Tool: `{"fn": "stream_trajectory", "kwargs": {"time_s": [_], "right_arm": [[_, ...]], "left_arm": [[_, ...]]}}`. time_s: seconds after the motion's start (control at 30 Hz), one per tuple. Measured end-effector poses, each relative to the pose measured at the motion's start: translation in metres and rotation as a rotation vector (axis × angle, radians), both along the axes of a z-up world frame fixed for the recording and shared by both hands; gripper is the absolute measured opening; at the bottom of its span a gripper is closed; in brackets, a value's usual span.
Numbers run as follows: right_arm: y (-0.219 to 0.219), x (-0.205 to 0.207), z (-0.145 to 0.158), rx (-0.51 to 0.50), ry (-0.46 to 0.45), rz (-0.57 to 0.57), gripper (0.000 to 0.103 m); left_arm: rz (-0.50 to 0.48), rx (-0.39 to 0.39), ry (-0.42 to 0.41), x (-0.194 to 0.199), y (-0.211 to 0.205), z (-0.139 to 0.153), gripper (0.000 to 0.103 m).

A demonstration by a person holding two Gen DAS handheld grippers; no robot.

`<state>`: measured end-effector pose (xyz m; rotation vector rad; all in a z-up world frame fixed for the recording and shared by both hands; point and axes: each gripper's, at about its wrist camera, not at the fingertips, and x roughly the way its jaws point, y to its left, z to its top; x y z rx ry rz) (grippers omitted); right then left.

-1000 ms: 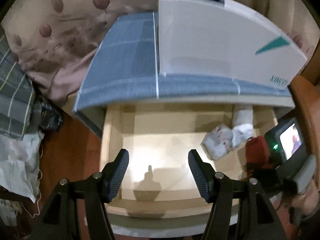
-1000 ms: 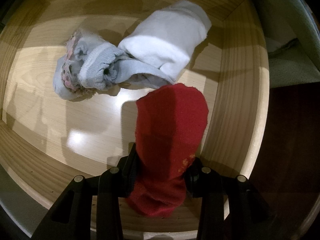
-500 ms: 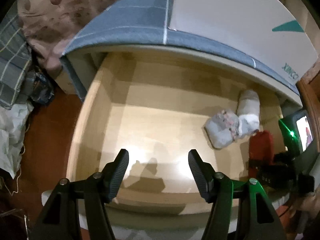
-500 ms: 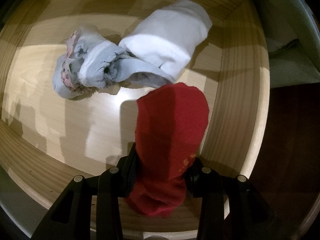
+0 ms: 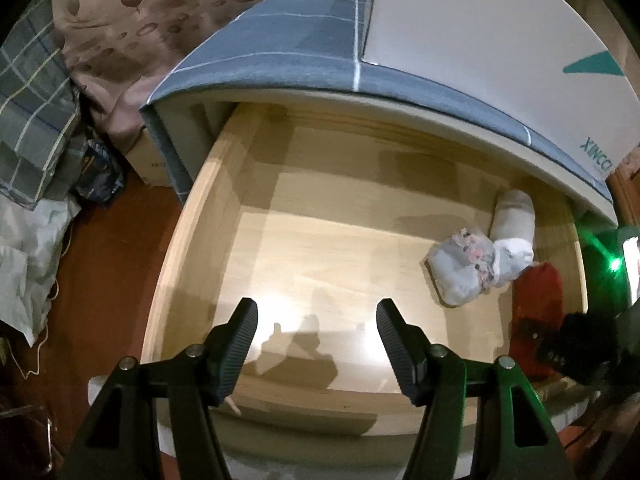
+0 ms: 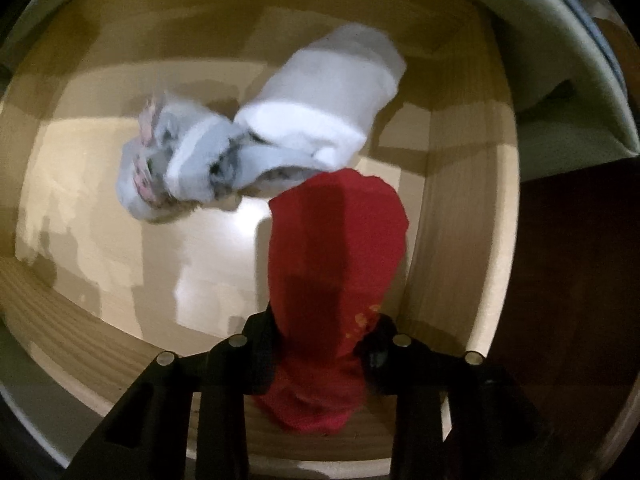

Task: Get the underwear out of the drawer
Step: 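Lift the red sock with the right tool over the white box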

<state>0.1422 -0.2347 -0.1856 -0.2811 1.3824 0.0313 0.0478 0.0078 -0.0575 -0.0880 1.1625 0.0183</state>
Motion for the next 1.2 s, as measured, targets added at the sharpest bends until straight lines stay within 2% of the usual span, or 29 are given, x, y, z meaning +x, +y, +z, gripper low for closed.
{"fn": "stream_trajectory", "kwargs": {"time_s": [0.23,0.4,0.73,1.0,1.13,1.2], "right_arm": [[0.006,-0.002,0.03,0.034,-0.058,0.011,0.028],[0.006,-0.008,0.061,0.068,-0.132,0.021,0.028],[0.002,-0.025,0.128,0.141,-0.123,0.028,0.028],[0.0,-0.027,0.205,0.186,-0.264,0.051,0.028],[-0.006,-0.01,0.25,0.188,-0.354,0.042,0.028],[-0.006,0.004,0.261,0.177,-0.382,0.036,0.028]], "left_arm": [[0.005,-0.012,0.01,0.002,0.003,-0.002,0.063],[0.011,-0.015,0.009,0.002,0.004,-0.002,0.063],[0.011,-0.014,0.02,0.003,0.006,-0.003,0.063],[0.017,-0.002,0.019,0.003,0.006,-0.005,0.063],[0.016,-0.002,0.02,0.003,0.007,-0.005,0.063],[0.016,-0.002,0.022,0.003,0.007,-0.005,0.063]]}}
